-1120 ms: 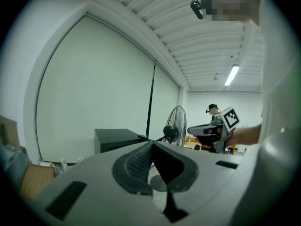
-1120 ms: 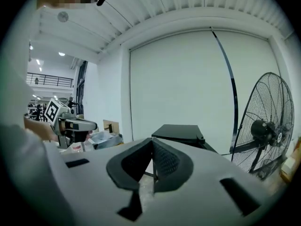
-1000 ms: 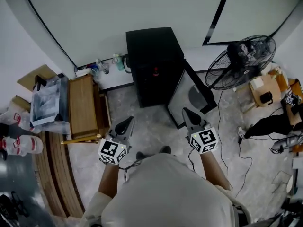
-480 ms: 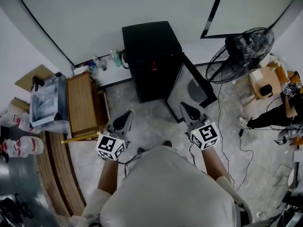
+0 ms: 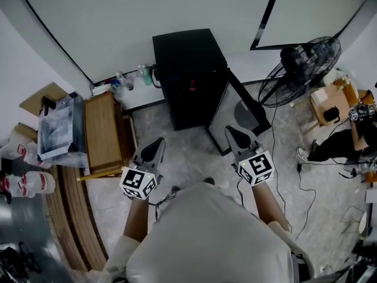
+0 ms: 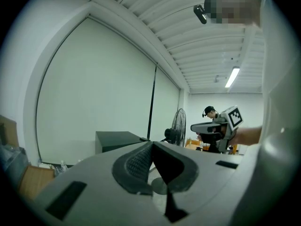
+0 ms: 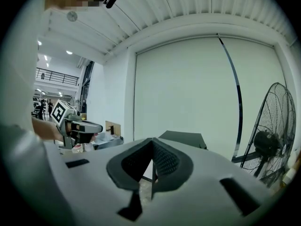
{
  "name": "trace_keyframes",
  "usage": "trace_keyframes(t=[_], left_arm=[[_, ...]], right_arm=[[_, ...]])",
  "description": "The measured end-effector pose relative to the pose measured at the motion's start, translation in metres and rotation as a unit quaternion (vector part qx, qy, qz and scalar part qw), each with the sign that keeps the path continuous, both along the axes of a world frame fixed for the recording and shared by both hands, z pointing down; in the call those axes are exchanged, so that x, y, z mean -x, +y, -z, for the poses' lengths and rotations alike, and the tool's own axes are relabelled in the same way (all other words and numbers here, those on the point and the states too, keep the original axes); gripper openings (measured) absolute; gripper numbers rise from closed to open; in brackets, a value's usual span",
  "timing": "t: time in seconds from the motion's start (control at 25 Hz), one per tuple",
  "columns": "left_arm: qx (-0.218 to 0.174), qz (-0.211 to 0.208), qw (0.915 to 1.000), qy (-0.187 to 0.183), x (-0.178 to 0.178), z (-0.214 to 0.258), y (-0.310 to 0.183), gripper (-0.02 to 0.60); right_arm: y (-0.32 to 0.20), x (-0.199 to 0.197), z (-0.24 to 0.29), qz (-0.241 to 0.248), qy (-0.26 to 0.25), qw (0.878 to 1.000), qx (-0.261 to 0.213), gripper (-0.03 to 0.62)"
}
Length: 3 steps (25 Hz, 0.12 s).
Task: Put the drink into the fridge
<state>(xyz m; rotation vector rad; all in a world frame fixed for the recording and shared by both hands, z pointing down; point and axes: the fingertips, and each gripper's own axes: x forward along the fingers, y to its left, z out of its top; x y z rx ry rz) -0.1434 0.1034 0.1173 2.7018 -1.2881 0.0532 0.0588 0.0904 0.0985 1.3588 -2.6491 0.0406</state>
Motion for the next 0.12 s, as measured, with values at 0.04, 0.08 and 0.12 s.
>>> trace_keyframes(t=[0.04, 0.08, 0.12], left_arm=[[-0.001, 0.000, 1.0000, 0.000, -0.0005, 0.0001, -0.0028, 0.008], [-0.002, 0.000, 1.0000, 0.000, -0.0011, 0.0002, -0.0059, 0.008], [-0.003, -0.001, 1.0000, 0.000, -0.0017, 0.0003, -0.0092, 0.008]], right_arm=[[-0.0027, 0.0001, -0.0004, 0.001, 0.001, 1.000, 0.000, -0.002], [-0.0057, 0.0002, -0.0008, 0.002, 0.001, 1.000, 0.000, -0.002], [-0.0088, 0.0002, -0.0012, 0.003, 0.001, 1.000, -0.001, -0.002]])
